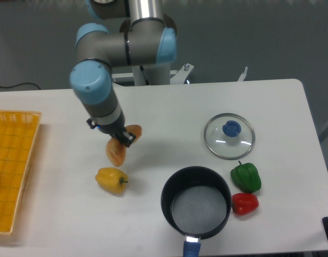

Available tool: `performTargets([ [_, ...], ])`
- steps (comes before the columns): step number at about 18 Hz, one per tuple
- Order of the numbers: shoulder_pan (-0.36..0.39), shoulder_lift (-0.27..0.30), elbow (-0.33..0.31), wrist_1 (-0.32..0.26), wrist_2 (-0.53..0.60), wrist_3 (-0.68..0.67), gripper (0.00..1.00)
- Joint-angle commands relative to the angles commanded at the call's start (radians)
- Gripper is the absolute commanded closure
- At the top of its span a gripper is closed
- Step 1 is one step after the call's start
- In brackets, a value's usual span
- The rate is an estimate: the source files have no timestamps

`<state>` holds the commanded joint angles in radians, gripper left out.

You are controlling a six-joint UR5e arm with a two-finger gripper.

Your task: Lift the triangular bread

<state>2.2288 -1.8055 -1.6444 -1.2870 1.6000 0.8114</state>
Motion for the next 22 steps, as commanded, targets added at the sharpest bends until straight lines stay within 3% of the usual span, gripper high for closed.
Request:
performTargets([
  [6, 0.054, 0.026, 0.005, -0.002, -0.044, 0.054, 0.88],
  [13, 0.069, 0.075, 0.005, -0.077, -0.051, 0.094, 0.88],
  [22, 0.084, 0.124, -0.009, -0.100, -0.052, 0.097, 0.88],
])
